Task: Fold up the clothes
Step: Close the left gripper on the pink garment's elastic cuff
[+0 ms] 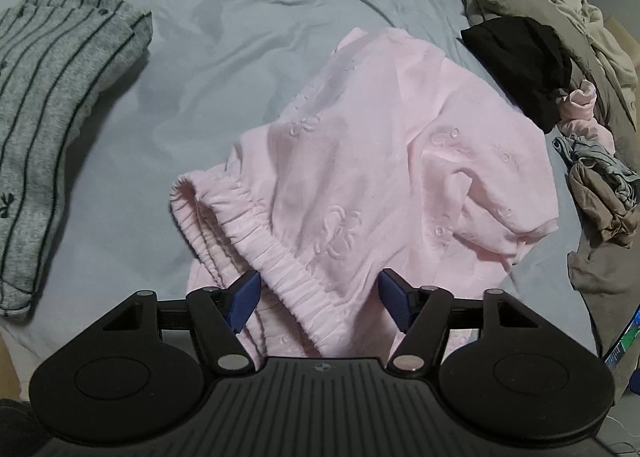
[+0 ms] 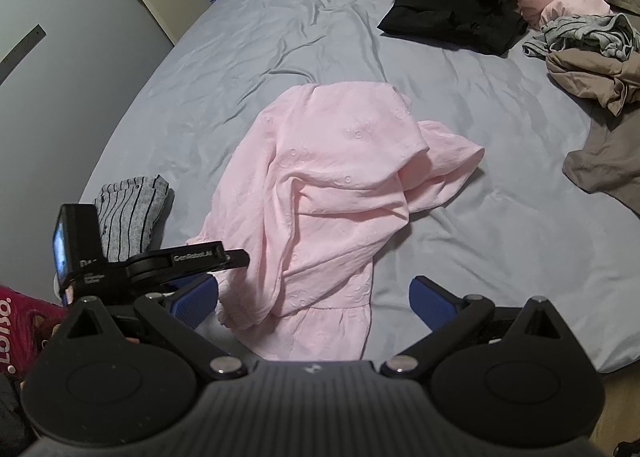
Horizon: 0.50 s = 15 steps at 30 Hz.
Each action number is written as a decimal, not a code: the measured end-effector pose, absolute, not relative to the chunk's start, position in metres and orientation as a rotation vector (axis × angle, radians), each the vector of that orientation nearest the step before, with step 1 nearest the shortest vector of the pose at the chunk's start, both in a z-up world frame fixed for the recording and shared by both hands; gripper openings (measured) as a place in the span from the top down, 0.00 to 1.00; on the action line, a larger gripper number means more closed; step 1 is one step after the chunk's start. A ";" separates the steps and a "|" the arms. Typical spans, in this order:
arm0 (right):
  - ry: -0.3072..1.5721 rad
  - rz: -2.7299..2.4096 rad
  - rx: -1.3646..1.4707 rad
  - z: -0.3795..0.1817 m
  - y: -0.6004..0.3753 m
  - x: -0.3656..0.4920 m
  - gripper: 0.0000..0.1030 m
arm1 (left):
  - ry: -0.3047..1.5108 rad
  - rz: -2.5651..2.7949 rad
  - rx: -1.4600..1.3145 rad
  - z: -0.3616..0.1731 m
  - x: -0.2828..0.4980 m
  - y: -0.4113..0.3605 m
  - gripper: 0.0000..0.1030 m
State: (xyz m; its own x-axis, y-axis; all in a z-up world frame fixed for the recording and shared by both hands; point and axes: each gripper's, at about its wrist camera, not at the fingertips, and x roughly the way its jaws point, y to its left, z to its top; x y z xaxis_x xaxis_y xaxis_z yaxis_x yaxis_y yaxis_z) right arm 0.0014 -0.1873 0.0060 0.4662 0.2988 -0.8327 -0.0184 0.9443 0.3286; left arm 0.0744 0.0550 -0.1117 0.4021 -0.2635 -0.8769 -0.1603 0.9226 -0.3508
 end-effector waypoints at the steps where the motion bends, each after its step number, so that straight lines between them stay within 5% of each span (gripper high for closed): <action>1: 1.073 0.199 0.291 0.006 -0.187 0.001 0.00 | 1.169 -0.071 -0.421 -0.113 0.075 0.055 0.48; 5: 1.077 0.202 0.292 0.006 -0.187 0.002 0.00 | 1.183 -0.082 -0.443 -0.116 0.077 0.056 0.78; 15: 1.072 0.204 0.276 0.001 -0.187 0.002 0.00 | 1.080 -0.164 -0.497 -0.075 0.071 0.054 0.95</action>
